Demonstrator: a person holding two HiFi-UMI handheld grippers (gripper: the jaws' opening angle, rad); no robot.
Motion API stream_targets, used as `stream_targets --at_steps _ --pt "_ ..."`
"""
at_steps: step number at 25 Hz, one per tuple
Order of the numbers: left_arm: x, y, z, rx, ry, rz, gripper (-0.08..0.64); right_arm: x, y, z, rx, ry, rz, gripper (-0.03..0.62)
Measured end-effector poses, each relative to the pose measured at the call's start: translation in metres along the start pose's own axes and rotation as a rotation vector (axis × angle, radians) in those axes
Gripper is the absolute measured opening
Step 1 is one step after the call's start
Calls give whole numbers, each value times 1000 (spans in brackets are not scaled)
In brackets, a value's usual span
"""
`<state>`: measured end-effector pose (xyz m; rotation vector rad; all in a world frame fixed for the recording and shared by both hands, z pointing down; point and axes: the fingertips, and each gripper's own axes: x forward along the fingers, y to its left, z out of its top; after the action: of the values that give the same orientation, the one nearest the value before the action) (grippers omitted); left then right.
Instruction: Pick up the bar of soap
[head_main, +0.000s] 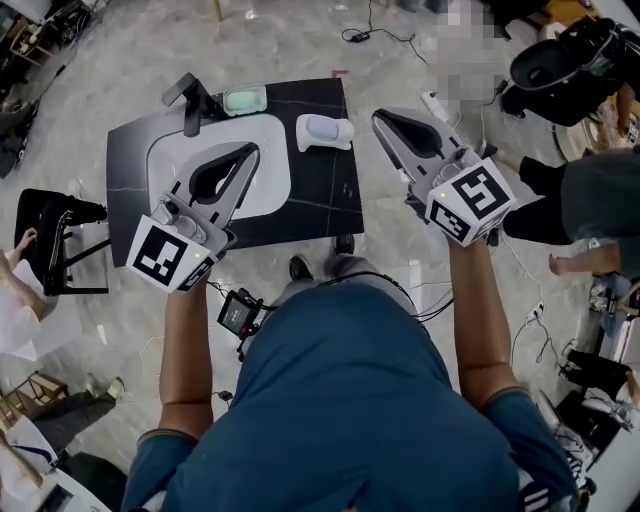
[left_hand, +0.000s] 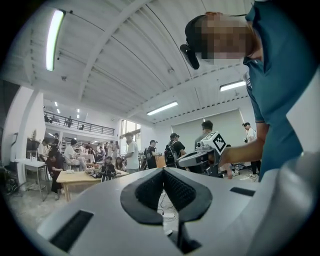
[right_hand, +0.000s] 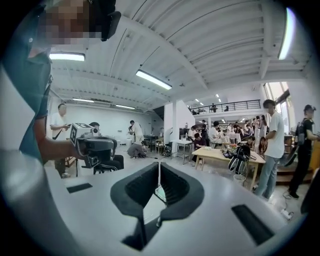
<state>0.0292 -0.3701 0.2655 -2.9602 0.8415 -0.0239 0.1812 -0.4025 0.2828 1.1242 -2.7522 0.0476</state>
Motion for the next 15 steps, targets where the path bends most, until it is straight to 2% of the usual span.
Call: stream_targets --at_steps 6,10,15 --pt "4 20 -3 -10 14 54 3 41 -23 -30 5 67 73 17" --pt "7 30 -14 -43 61 79 3 69 -38 -53 14 119 121 19" --pt "13 36 -24 -60 82 90 3 100 -49 -92 16 199 182 72"
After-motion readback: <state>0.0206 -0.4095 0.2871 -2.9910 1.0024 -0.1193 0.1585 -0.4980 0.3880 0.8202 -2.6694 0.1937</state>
